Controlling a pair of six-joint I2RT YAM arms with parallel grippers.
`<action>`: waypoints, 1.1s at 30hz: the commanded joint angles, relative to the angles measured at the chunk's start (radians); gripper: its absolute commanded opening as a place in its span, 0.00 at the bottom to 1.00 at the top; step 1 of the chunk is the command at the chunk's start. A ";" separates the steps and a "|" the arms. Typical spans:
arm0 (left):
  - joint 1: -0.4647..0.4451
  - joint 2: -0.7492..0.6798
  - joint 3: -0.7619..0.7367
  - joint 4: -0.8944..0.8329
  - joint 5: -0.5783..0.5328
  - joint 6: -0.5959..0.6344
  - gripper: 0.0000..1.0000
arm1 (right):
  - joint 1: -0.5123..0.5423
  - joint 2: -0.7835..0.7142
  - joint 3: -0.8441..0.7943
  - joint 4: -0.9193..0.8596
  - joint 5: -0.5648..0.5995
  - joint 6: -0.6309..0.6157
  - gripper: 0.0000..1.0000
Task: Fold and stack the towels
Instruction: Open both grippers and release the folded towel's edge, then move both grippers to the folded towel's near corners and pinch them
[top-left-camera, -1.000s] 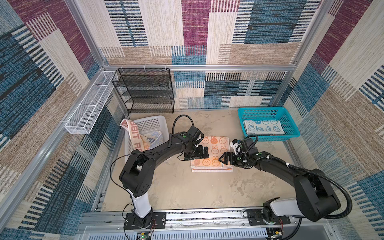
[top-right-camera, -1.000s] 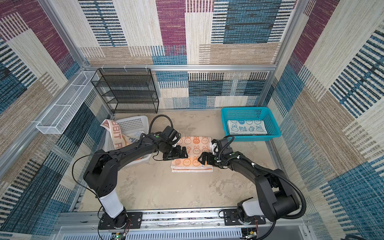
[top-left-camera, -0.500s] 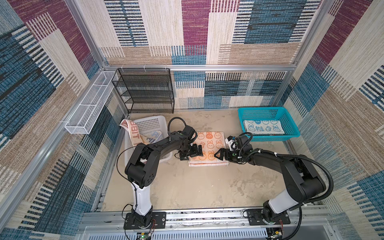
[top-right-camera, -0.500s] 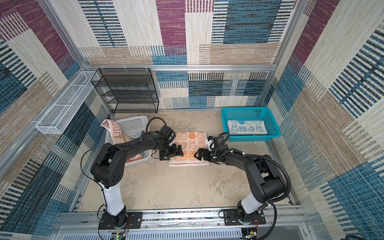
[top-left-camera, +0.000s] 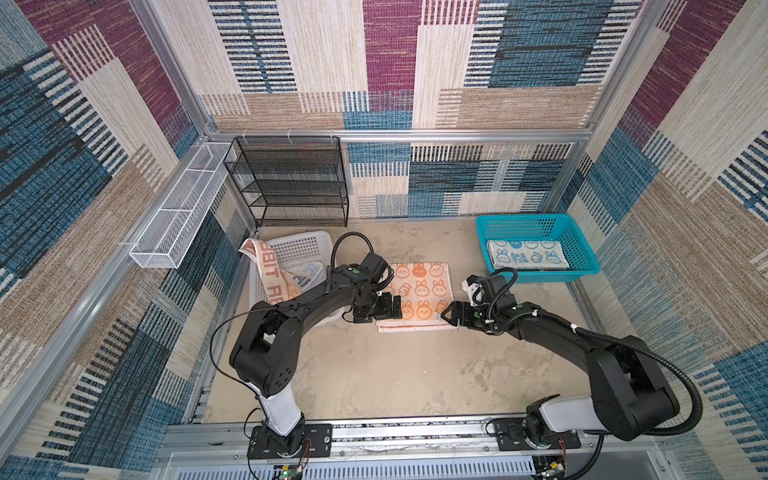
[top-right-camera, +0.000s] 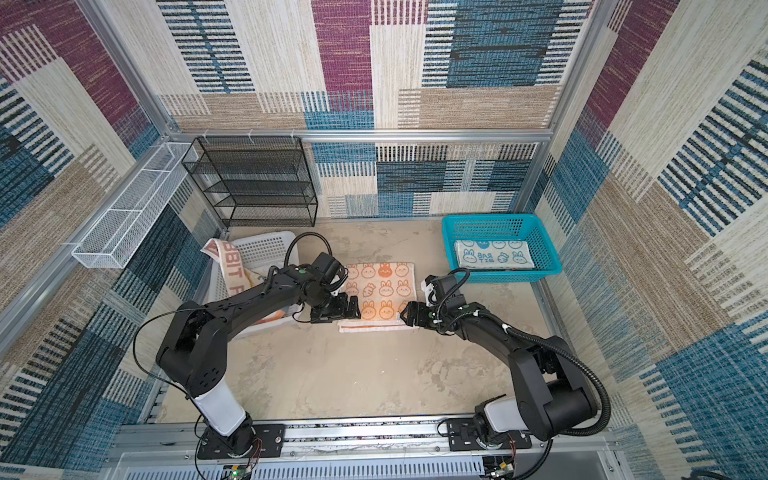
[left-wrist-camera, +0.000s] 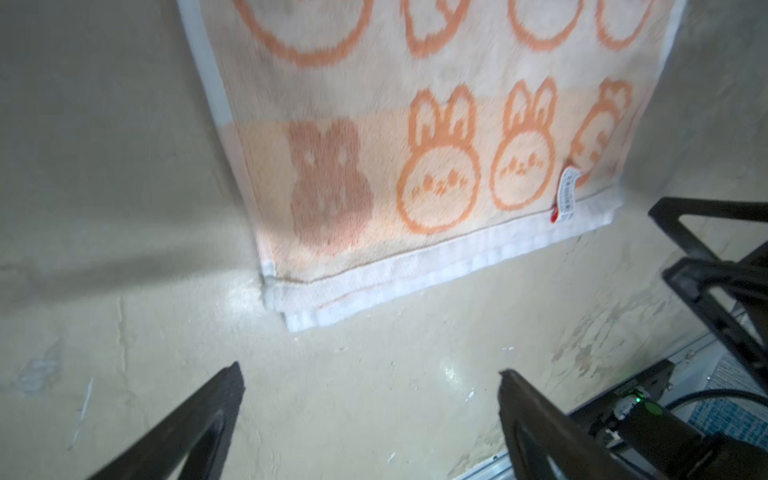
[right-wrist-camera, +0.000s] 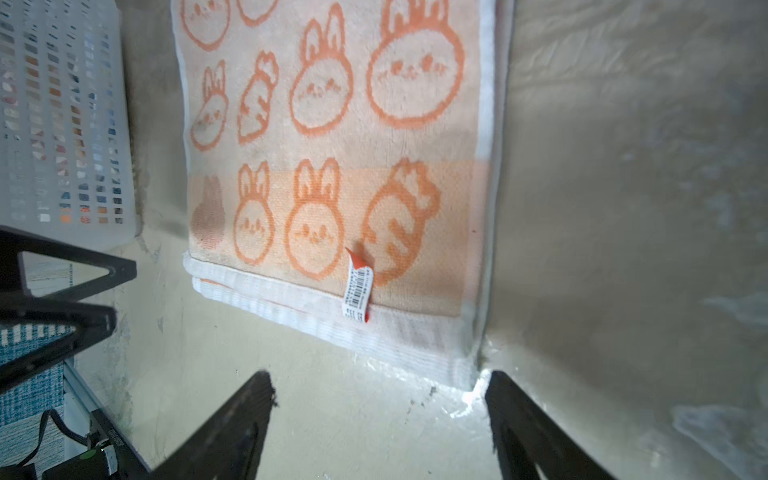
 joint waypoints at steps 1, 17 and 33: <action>0.003 -0.027 -0.030 0.045 0.011 -0.006 0.98 | 0.000 0.025 -0.006 0.044 0.012 0.013 0.72; 0.003 -0.002 -0.018 0.044 0.025 0.009 0.98 | -0.001 0.110 0.026 0.064 0.029 0.003 0.46; 0.004 0.039 -0.020 0.008 -0.030 0.020 0.96 | -0.002 0.139 0.068 0.040 0.041 -0.016 0.02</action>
